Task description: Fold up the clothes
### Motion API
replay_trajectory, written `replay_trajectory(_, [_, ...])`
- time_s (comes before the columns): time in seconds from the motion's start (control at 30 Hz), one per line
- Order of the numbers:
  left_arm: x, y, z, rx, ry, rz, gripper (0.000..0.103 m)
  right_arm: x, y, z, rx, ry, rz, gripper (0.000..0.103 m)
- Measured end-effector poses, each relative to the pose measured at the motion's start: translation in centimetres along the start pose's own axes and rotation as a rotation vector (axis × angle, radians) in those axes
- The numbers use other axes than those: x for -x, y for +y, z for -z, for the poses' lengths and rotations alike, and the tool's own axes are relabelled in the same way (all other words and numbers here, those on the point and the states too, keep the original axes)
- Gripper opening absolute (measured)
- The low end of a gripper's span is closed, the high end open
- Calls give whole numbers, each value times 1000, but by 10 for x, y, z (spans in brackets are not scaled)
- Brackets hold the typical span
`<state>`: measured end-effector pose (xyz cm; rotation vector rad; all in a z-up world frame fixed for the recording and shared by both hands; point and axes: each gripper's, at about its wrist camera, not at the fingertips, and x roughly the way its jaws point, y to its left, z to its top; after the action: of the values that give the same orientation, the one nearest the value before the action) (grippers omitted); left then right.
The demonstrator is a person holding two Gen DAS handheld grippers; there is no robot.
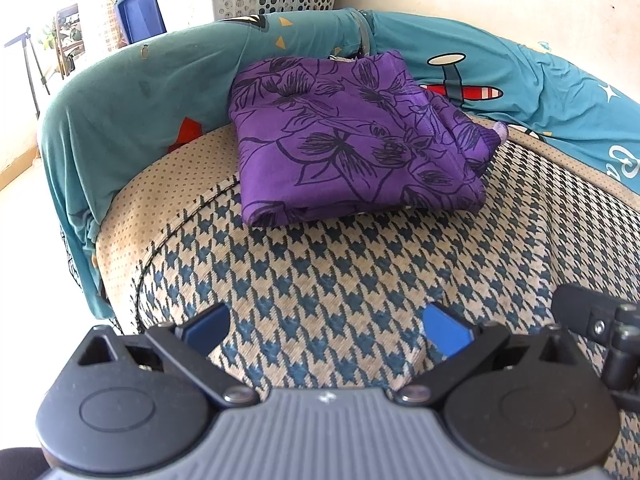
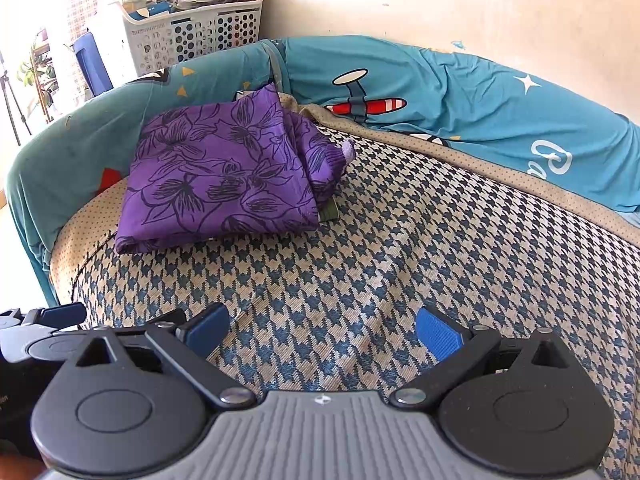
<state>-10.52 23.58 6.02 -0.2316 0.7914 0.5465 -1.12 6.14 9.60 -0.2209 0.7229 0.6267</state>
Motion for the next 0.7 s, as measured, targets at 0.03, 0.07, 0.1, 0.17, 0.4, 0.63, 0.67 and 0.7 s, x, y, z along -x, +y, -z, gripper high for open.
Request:
replay_trajectory(0.03, [0,-1,0,-3,-1,1,103,0,-1,0,-2,0,1,100])
replay_trajectory(0.07, [0,-2,0,-6,-1,2,103,0,-2,0,-3,0,2,100])
replay_trajectory(0.1, [0,-4,0,-9,-1,3,103,1,-3,1,-5,0,3,100])
replay_trajectory(0.17, [0,-7,0,-18,-1,7,103,1,-6,1,-8,0,5,100])
replay_trajectory(0.4, [0,-27,0,-60,-2,20,103,5,-20,6,-40,-5,44,100])
replay_trajectory(0.63, [-2,-54,0,-115,8,53,103,10,-42,13,-97,3,92,100])
replay_trajectory(0.67, [-2,-58,1,-128,10,59,103,11,-46,15,-105,3,97,100])
replay_trajectory(0.7, [-2,-63,2,-142,12,66,103,12,-50,17,-114,3,109,100])
